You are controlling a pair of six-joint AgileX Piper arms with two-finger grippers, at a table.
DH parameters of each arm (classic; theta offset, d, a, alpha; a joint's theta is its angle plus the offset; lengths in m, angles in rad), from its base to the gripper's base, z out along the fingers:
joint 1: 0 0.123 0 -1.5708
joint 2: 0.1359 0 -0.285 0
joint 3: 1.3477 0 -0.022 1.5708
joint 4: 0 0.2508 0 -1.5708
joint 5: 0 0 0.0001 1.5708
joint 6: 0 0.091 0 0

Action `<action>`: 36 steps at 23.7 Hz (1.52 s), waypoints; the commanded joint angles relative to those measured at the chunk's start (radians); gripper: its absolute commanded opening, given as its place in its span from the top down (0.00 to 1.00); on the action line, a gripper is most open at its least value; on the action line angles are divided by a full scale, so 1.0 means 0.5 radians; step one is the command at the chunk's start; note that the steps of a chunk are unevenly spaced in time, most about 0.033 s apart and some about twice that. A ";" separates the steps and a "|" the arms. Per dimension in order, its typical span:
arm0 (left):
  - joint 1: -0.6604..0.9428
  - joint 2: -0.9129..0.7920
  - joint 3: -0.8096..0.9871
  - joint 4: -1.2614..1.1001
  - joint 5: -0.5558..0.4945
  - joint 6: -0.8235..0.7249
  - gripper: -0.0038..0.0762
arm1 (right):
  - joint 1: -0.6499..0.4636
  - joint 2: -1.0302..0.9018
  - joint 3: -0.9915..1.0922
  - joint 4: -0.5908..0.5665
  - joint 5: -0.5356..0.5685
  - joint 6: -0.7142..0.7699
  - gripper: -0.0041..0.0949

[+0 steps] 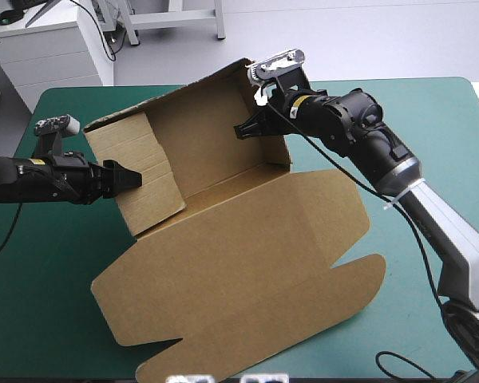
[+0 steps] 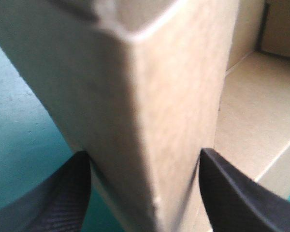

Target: Fold the box

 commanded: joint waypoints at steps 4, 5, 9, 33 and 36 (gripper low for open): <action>-0.161 -0.048 -0.052 0.077 -0.215 -0.119 0.57 | 0.083 -0.113 -0.105 0.024 -0.042 0.126 0.96; -0.171 -0.048 -0.052 0.072 -0.243 -0.123 0.60 | 0.083 -0.113 -0.105 0.024 -0.024 0.138 0.96; -0.180 -0.048 -0.052 0.072 -0.394 -0.123 0.77 | 0.083 -0.113 -0.105 0.024 0.053 0.139 0.96; -0.767 0.458 -0.055 0.796 -0.699 -0.406 0.96 | 0.079 0.387 -0.075 0.107 0.586 0.375 0.96; -0.816 0.590 -0.055 0.796 -0.708 -0.474 0.96 | 0.079 0.454 -0.071 0.116 0.662 0.405 0.96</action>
